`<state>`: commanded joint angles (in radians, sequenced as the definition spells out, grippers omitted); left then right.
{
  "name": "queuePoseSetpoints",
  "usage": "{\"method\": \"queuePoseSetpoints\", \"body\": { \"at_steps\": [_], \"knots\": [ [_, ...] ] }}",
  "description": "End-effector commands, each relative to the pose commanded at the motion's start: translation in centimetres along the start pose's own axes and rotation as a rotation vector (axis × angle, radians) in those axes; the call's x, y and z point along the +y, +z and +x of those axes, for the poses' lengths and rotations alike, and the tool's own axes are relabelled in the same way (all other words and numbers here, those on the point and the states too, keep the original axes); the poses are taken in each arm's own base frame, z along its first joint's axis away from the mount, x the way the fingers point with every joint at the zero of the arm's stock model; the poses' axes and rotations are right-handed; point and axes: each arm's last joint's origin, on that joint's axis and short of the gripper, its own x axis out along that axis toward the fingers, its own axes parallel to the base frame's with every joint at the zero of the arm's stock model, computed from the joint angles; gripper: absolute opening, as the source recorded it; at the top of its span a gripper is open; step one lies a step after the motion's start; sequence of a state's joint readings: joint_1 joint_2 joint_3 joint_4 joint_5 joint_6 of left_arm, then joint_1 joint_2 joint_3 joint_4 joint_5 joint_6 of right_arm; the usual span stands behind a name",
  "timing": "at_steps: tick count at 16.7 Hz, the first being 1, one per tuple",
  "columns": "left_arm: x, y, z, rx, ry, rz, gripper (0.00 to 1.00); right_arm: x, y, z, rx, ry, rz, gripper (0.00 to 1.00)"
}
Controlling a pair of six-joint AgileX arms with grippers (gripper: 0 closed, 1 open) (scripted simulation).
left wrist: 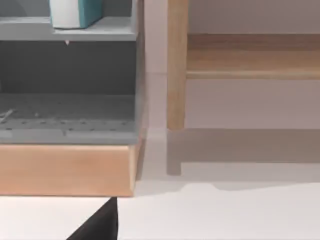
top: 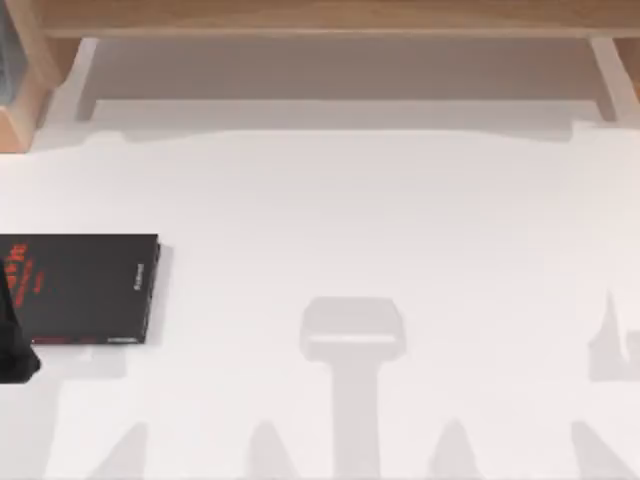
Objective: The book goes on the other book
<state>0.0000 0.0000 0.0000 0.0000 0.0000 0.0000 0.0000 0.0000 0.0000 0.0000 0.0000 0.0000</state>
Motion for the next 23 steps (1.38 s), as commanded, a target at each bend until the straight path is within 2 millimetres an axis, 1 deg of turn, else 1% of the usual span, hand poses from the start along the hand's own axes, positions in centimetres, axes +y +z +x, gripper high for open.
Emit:
{"method": "queuePoseSetpoints", "body": {
  "at_steps": [2, 3, 5, 8, 10, 11, 12, 14, 16, 18, 20, 21, 23],
  "knots": [
    [0.0, 0.0, 0.0, 0.000, 0.000, 0.000, 1.00, 0.0, 0.0, 0.0, 0.000, 0.000, 0.000, 1.00],
    [0.0, 0.3, 0.0, -0.006, 0.000, 0.000, 1.00, 0.0, 0.0, 0.0, 0.000, 0.000, 0.000, 1.00],
    [0.2, 1.9, 0.1, -0.033, -0.002, 0.000, 1.00, 0.0, 0.0, 0.0, 0.000, 0.000, 0.000, 1.00],
    [0.5, 6.0, 0.7, -0.084, -0.006, 0.001, 1.00, 0.0, 0.0, 0.0, 0.000, 0.000, 0.000, 1.00],
    [0.9, 9.3, 2.0, -0.106, -0.009, 0.003, 1.00, 0.0, 0.0, 0.0, 0.000, 0.000, 0.000, 1.00],
    [1.1, 10.8, 3.1, -0.106, -0.010, 0.003, 1.00, 0.0, 0.0, 0.0, 0.000, 0.000, 0.000, 1.00],
    [1.5, 12.2, 4.6, -0.099, -0.011, 0.002, 1.00, 0.0, 0.0, 0.0, 0.000, 0.000, 0.000, 1.00],
    [2.4, 14.1, 8.5, -0.062, -0.014, -0.004, 1.00, 0.0, 0.0, 0.0, 0.000, 0.000, 0.000, 1.00],
    [3.8, 14.8, 13.3, -0.009, -0.016, -0.014, 1.00, 0.0, 0.0, 0.0, 0.000, 0.000, 0.000, 1.00],
    [5.4, 14.1, 18.4, 0.040, -0.015, -0.026, 1.00, 0.0, 0.0, 0.0, 0.000, 0.000, 0.000, 1.00],
    [7.4, 12.7, 23.0, 0.073, -0.013, -0.035, 1.00, 0.0, 0.0, 0.0, 0.000, 0.000, 0.000, 1.00],
    [8.4, 11.9, 25.0, 0.081, -0.013, -0.038, 1.00, 0.0, 0.0, 0.0, 0.000, 0.000, 0.000, 1.00],
    [10.3, 10.3, 28.3, 0.079, -0.012, -0.040, 1.00, 0.0, 0.0, 0.0, 0.000, 0.000, 0.000, 1.00]
  ]
}}
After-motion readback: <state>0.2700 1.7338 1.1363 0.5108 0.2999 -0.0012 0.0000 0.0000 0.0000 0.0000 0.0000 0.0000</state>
